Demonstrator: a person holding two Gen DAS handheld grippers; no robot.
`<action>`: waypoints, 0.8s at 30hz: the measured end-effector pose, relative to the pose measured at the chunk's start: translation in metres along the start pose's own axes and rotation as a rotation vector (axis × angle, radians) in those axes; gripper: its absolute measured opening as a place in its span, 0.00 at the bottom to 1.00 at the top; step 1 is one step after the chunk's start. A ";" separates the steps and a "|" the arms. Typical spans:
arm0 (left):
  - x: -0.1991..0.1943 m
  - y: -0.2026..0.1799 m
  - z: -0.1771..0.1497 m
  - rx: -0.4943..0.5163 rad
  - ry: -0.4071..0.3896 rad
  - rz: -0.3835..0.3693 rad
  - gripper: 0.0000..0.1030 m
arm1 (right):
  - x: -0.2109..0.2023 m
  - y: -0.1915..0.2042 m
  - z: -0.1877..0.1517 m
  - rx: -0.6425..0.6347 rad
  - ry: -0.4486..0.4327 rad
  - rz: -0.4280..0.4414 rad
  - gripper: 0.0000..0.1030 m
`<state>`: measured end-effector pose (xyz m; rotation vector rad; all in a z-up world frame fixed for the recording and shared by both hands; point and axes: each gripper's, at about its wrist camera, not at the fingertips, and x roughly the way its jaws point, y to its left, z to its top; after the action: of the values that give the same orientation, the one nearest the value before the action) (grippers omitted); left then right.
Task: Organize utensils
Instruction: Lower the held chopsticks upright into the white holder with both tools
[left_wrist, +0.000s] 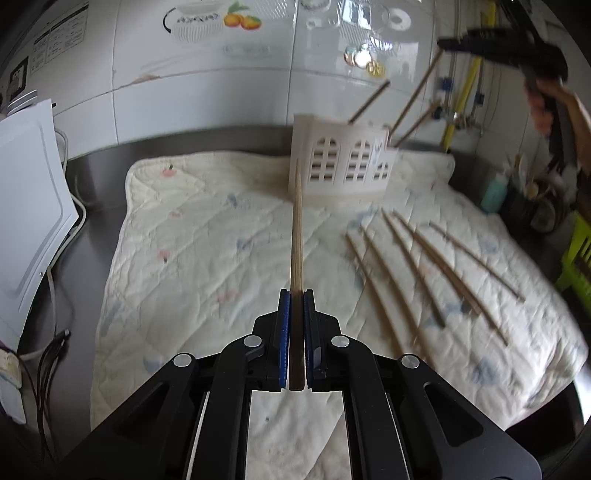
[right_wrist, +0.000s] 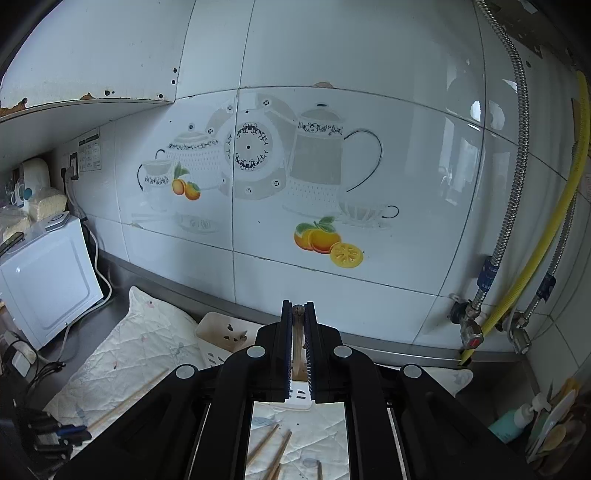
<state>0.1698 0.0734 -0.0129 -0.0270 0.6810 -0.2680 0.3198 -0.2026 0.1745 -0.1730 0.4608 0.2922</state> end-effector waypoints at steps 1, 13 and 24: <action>-0.002 0.000 0.007 -0.001 -0.010 -0.001 0.05 | 0.000 0.000 0.000 -0.002 -0.001 -0.002 0.06; -0.011 -0.030 0.094 0.119 -0.121 -0.015 0.05 | 0.002 0.001 0.000 -0.006 0.000 0.000 0.06; -0.019 -0.029 0.128 0.079 -0.209 -0.029 0.05 | 0.002 -0.006 0.000 -0.001 -0.002 0.000 0.06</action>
<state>0.2289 0.0422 0.1017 0.0107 0.4627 -0.3151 0.3230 -0.2077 0.1743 -0.1739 0.4584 0.2926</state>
